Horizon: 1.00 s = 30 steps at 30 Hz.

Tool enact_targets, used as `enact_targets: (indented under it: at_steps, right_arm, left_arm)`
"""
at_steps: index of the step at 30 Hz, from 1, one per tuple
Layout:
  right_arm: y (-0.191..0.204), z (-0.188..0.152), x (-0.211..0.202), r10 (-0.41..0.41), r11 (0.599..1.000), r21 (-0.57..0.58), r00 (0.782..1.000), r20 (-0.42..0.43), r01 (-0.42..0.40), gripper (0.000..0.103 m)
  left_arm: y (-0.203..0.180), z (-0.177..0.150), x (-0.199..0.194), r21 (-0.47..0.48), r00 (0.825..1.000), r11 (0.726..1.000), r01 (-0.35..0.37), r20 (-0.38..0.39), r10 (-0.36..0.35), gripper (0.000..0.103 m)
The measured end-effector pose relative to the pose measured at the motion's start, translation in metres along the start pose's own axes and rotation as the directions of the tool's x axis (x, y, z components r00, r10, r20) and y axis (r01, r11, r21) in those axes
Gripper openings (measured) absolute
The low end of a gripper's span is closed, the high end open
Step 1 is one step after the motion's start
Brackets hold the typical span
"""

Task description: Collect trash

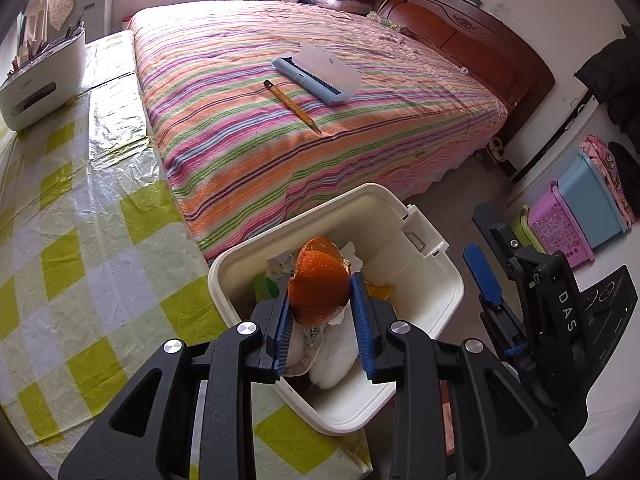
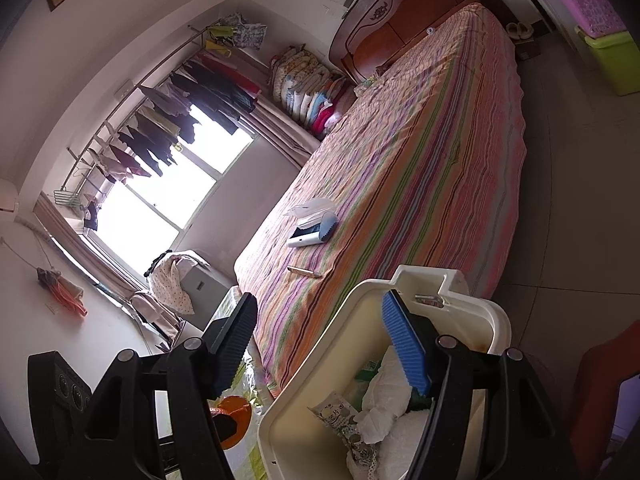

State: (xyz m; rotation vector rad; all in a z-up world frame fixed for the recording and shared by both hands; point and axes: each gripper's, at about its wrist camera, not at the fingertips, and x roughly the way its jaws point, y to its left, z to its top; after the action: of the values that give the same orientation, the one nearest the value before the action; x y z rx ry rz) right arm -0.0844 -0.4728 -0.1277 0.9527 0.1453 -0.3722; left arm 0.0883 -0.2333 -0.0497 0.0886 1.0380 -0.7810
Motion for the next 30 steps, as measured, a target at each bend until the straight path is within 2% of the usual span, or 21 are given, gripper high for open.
enact_targets:
  at_steps: [2,3,4,6,9,12,15,16,17,20,22,26,30]
  right_arm:
    - [-0.002,0.0,0.0,-0.001,1.0,0.01,1.0,0.0,0.001,0.064]
    - [-0.001,0.001,0.0,0.0,1.0,0.01,1.0,0.002,0.0,0.064]
    - [-0.001,0.001,0.0,0.0,1.0,0.009,1.0,0.005,0.0,0.064]
    - [-0.002,0.002,-0.002,0.001,1.0,0.005,1.0,0.012,-0.001,0.064]
    - [-0.002,0.003,-0.003,0.003,1.0,0.005,1.0,0.019,-0.003,0.064]
    - [0.004,0.002,-0.004,0.012,0.999,-0.031,1.0,0.019,-0.011,0.064]
    - [0.022,-0.007,-0.008,0.042,0.992,-0.12,0.999,0.013,-0.04,0.064]
    - [0.03,-0.012,-0.009,0.055,0.985,-0.162,0.998,0.002,-0.054,0.066]
    - [0.037,-0.019,-0.01,0.065,0.977,-0.205,0.998,-0.014,-0.066,0.072]
    - [0.061,-0.044,-0.012,0.107,0.937,-0.324,0.99,-0.087,-0.129,0.074]
    - [0.078,-0.064,-0.011,0.128,0.9,-0.398,0.981,-0.145,-0.176,0.075]
    - [0.106,-0.094,-0.004,0.138,0.833,-0.493,0.957,-0.256,-0.252,0.075]
    - [0.122,-0.123,0.001,0.117,0.775,-0.558,0.935,-0.334,-0.296,0.075]
  left_arm:
    - [-0.005,0.002,0.01,0.007,1.0,1.0,-0.013,-0.005,0.013,0.032]
    - [-0.007,0.003,0.014,0.014,1.0,1.0,-0.015,-0.005,0.015,0.042]
    - [-0.009,0.003,0.016,0.018,1.0,1.0,-0.016,-0.002,0.016,0.057]
    - [-0.01,0.003,0.014,0.012,0.999,0.999,-0.035,0.03,0.034,0.073]
    - [-0.005,0.001,0.003,0.007,0.995,0.997,-0.077,0.064,0.076,0.078]
    - [0.009,-0.006,-0.023,-0.018,0.985,0.993,-0.116,0.124,0.118,0.078]
    - [0.028,-0.022,-0.057,-0.048,0.951,0.974,-0.219,0.211,0.224,0.08]
    - [0.035,-0.029,-0.068,-0.065,0.936,0.963,-0.262,0.228,0.27,0.08]
    - [0.043,-0.037,-0.078,-0.084,0.918,0.949,-0.302,0.242,0.314,0.08]
    - [0.071,-0.064,-0.106,-0.153,0.854,0.892,-0.425,0.258,0.452,0.08]
    - [0.09,-0.083,-0.12,-0.213,0.82,0.851,-0.48,0.236,0.522,0.08]
    - [0.13,-0.111,-0.147,-0.318,0.785,0.799,-0.51,0.208,0.584,0.08]
    - [0.162,-0.131,-0.172,-0.393,0.736,0.747,-0.536,0.216,0.642,0.081]
